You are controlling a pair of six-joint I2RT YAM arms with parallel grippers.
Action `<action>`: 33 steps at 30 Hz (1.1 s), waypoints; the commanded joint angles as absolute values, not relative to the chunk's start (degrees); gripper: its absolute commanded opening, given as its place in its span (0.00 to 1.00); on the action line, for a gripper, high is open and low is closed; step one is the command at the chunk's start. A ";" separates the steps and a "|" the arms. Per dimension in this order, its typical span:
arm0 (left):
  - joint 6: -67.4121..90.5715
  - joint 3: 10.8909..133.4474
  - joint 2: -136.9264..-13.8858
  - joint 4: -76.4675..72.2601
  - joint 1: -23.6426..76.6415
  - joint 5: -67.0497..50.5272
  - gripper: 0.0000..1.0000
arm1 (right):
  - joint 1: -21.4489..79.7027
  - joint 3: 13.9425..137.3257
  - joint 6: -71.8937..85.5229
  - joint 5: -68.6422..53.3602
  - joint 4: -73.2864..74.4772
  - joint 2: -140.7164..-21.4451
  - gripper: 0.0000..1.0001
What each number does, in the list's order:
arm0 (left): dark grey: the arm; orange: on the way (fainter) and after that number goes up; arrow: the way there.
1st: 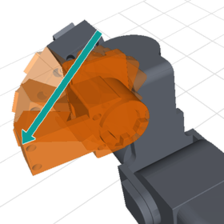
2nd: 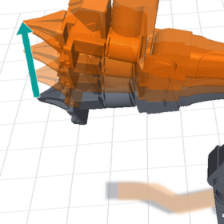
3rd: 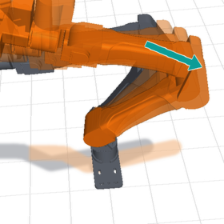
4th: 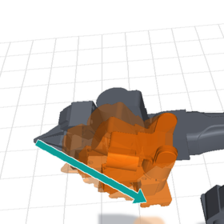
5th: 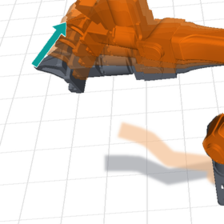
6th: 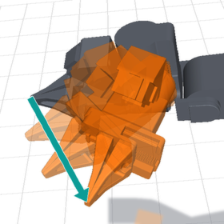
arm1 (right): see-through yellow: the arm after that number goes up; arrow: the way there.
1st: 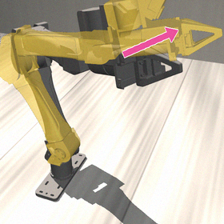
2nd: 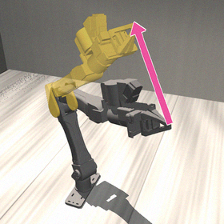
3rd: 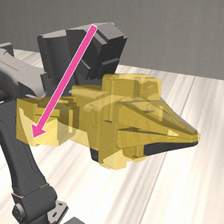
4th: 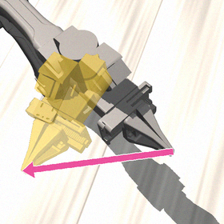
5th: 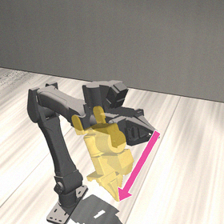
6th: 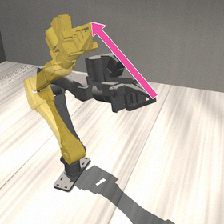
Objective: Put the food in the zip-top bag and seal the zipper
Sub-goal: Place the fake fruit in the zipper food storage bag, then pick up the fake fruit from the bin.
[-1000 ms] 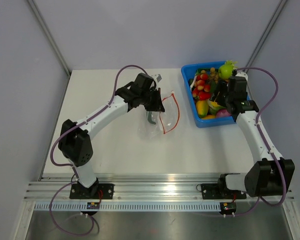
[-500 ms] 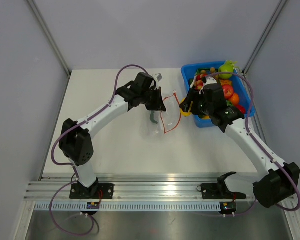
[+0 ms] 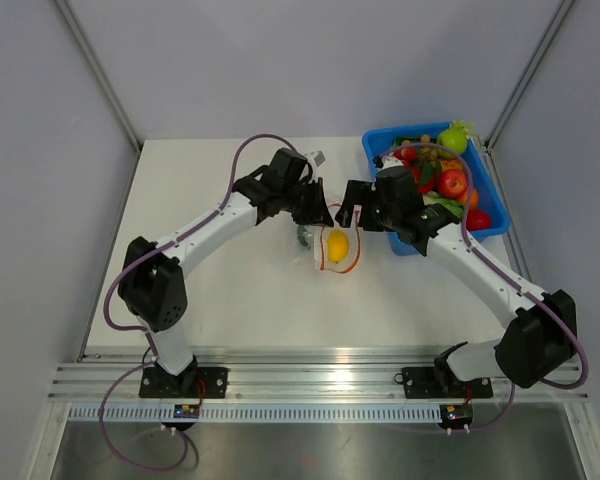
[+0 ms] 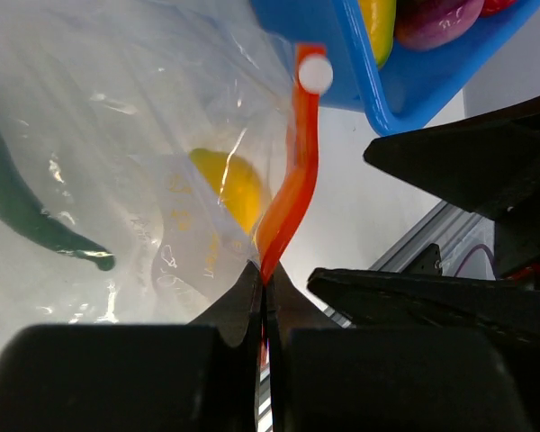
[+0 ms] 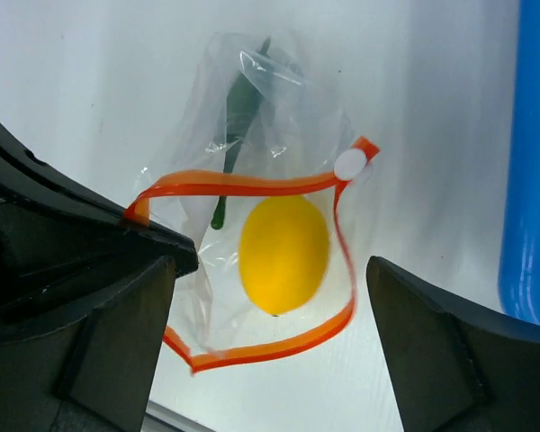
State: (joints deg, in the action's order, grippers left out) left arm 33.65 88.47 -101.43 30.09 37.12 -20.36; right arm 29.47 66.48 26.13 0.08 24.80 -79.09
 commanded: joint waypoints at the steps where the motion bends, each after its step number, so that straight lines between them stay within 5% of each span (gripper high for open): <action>1: 34.45 87.89 -98.53 27.51 36.91 -22.50 0.00 | 29.79 69.26 24.70 4.91 23.82 -75.16 0.93; 6: 34.54 87.10 -97.56 27.42 36.48 -22.41 0.00 | 26.83 69.70 24.43 14.67 28.73 -73.74 0.67; 8: 34.54 86.66 -96.95 27.42 36.04 -22.41 0.00 | 23.92 69.09 24.78 14.59 29.70 -73.83 0.65; 12: 34.37 86.31 -95.98 27.60 35.77 -22.32 0.00 | 16.19 67.15 25.66 11.87 29.36 -75.05 0.67; 20: 33.66 86.75 -95.62 28.39 35.77 -22.50 0.00 | 10.99 69.52 23.56 11.78 28.57 -85.86 0.87; 33: 33.05 85.52 -95.45 28.39 35.77 -22.76 0.00 | 9.67 70.49 21.89 11.69 22.15 -95.18 0.86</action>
